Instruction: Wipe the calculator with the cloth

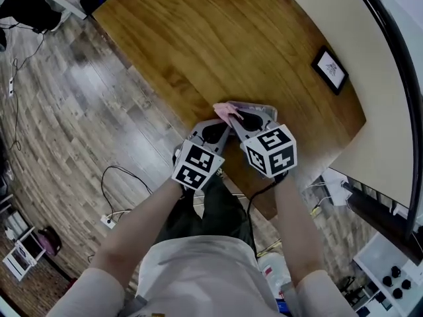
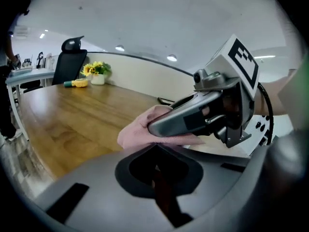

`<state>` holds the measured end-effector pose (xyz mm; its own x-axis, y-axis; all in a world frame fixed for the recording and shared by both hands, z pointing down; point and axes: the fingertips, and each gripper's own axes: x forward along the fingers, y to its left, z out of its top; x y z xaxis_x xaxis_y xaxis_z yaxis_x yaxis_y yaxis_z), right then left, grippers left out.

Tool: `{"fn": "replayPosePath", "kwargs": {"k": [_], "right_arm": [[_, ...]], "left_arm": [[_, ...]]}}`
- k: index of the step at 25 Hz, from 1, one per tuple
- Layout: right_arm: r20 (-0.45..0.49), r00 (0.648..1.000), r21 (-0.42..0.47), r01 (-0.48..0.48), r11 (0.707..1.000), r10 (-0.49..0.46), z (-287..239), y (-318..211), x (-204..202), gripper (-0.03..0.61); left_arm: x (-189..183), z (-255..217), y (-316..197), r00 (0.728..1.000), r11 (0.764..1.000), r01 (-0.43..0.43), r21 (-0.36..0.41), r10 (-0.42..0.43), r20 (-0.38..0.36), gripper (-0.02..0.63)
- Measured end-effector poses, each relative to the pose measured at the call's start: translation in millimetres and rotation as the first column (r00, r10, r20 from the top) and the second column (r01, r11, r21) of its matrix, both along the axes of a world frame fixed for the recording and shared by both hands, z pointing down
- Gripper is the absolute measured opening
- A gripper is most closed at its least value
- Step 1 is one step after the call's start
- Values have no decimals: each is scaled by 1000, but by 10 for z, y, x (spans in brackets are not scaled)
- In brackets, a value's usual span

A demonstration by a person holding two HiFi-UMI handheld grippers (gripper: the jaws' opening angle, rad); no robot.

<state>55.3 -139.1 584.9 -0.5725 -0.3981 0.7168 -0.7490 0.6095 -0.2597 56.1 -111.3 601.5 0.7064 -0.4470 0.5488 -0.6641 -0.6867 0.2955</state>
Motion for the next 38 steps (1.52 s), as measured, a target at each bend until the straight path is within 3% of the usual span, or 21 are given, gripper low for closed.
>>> {"fn": "replayPosePath", "kwargs": {"k": [4,8,14,17,20,23,28,32,36,38], "right_arm": [[-91,995,8,-30,1000,30,98,-3,257,35],[-125,989,3,-80,997,80,119,30,610,32],[-290,947,23,-138,990,139,68,77,1320,29],[-343,894,38,-292,956,287,-4,85,1780,28],[-288,842,113,-444,889,457,-221,50,1997,28],[-156,867,160,-451,878,474,-485,13,1698,28],[107,935,63,-345,936,338,-613,106,679,29],[154,946,-56,-280,958,285,-314,287,162,31],[149,908,-149,-370,917,391,-19,363,178,31],[118,915,-150,-368,918,386,98,405,201,31]], "left_arm": [[-19,4,-2,1000,1000,23,-21,-23,-6,2],[-27,19,-11,999,998,46,-50,-47,-17,2],[-39,14,-6,999,997,48,-55,-50,-18,2],[-33,12,-5,999,998,48,-47,-49,-15,2],[-39,12,3,999,998,50,-46,-50,-12,2],[-28,18,-4,999,997,45,-57,-46,-17,2],[-26,18,-9,999,997,43,-62,-44,-19,2],[-22,6,5,999,997,43,-56,-45,-20,2],[-35,2,5,999,997,47,-57,-49,-21,2],[-45,7,6,998,997,52,-57,-53,-19,2]]}}
